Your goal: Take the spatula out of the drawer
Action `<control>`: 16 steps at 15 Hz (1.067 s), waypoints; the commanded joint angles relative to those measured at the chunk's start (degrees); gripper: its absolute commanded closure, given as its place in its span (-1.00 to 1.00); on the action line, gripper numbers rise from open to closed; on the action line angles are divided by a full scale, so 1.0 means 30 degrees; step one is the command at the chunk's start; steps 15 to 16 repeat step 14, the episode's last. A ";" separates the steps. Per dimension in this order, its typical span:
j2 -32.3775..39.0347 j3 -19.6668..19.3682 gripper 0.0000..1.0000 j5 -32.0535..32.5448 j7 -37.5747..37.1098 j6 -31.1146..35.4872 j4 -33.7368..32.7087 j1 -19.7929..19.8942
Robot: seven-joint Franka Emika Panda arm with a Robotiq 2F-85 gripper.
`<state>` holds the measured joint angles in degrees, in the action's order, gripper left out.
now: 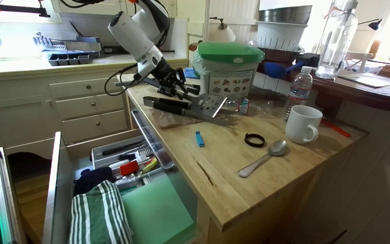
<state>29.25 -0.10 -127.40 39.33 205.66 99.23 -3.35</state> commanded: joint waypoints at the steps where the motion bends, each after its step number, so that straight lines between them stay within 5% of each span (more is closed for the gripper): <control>1: 0.0004 0.0226 -0.35 -0.0084 0.0345 0.0683 -0.1055 0.0358; 5: -0.2837 0.0044 -0.96 -0.0342 -0.0079 0.1644 0.0345 0.0167; 12: -0.9242 0.0147 -1.00 0.0724 -0.1914 0.2447 0.5100 -0.1143; 13: -0.6951 0.0082 -1.00 0.0379 -0.1202 0.2591 0.2890 -0.0621; 16: -0.7613 0.0118 -1.00 0.0386 -0.1266 0.2592 0.3282 -0.0758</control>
